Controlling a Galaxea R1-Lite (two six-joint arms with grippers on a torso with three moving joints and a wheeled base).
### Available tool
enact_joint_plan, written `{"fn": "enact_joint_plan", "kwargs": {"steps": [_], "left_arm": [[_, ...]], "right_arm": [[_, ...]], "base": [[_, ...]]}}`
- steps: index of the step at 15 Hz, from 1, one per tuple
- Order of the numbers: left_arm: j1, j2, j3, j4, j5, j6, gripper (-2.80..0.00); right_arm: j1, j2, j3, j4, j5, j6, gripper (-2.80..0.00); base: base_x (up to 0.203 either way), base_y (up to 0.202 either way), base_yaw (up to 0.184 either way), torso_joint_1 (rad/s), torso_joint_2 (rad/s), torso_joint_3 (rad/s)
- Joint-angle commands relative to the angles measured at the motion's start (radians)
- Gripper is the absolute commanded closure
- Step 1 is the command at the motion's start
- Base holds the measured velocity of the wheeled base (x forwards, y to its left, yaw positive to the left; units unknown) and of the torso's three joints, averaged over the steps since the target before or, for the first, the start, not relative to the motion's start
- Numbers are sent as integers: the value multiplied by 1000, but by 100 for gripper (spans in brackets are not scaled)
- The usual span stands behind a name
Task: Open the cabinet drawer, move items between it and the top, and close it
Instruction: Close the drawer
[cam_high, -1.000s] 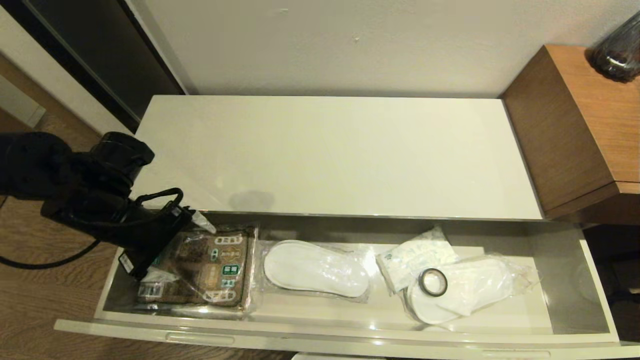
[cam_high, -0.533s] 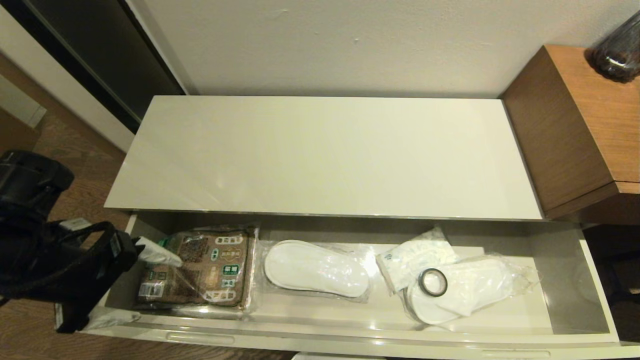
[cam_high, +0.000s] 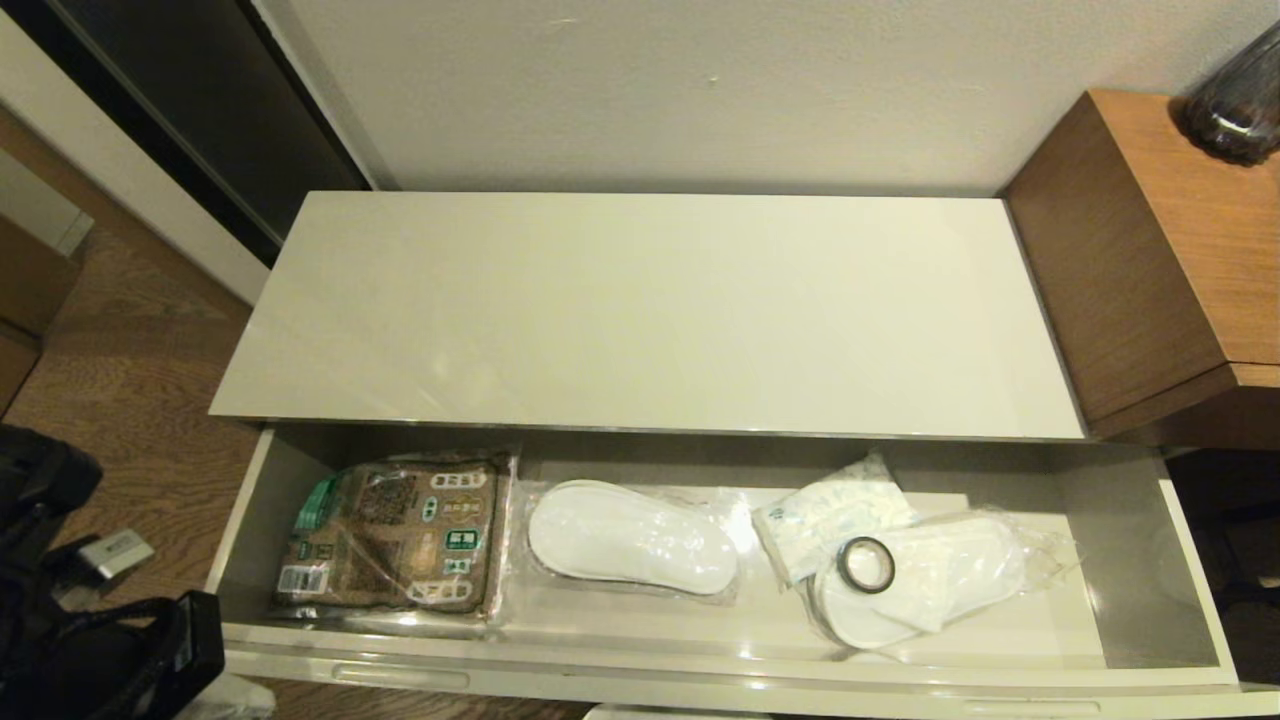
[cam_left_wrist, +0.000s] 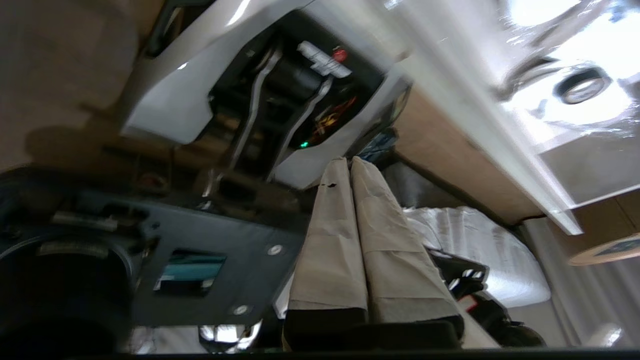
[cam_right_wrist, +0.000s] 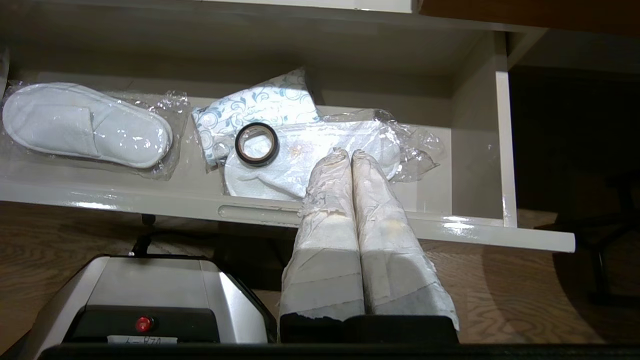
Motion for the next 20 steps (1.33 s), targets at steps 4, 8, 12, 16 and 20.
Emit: {"fn": "enact_joint_plan", "kwargs": {"steps": [4, 8, 12, 16, 20], "left_arm": [[9, -43, 162, 8, 54, 66, 0], [29, 181, 335, -263, 157, 156, 0], [35, 416, 408, -618, 244, 211, 0], [36, 576, 456, -906, 274, 241, 0], [37, 668, 455, -1146, 293, 208, 0]], "right_arm": [[0, 1, 2, 0, 0, -1, 0], [0, 1, 2, 0, 0, -1, 0], [0, 1, 2, 0, 0, -1, 0], [0, 1, 2, 0, 0, -1, 0], [0, 1, 2, 0, 0, -1, 0]], "base": [[0, 0, 0, 0, 0, 0], [0, 0, 0, 0, 0, 0], [0, 0, 0, 0, 0, 0], [0, 0, 0, 0, 0, 0], [0, 0, 0, 0, 0, 0]]}}
